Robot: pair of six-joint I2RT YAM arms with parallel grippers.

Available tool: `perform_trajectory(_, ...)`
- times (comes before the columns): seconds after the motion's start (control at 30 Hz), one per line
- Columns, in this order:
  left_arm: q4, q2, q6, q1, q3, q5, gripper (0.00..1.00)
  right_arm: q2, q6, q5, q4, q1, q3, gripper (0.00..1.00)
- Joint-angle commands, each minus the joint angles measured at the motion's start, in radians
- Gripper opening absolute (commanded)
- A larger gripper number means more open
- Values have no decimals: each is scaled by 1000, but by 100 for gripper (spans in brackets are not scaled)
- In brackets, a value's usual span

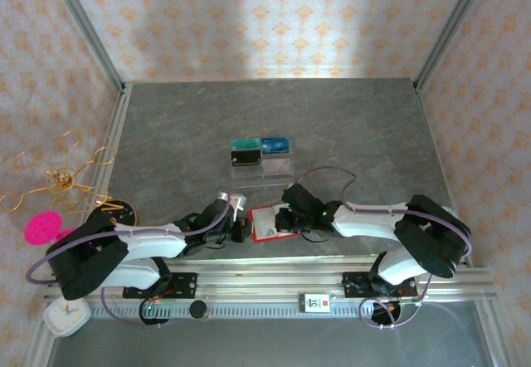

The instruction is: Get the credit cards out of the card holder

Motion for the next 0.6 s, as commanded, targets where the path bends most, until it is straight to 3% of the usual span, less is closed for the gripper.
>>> perform_trajectory(0.0,-71,-39,32,-9,32,-8,6,-22,14,55,-41,0,-16,0)
perform_trajectory(0.23,-16,78,34,-9,68,24,6,-58,15,61,-58,1,-11,0)
perform_trajectory(0.4,-92,-37,27,-11,66,-31,6,-62,-3,50,-62,0,-8,0)
perform_trajectory(0.57,-104,-82,30,-12,75,-7,3,-74,-30,69,-67,0,5,5)
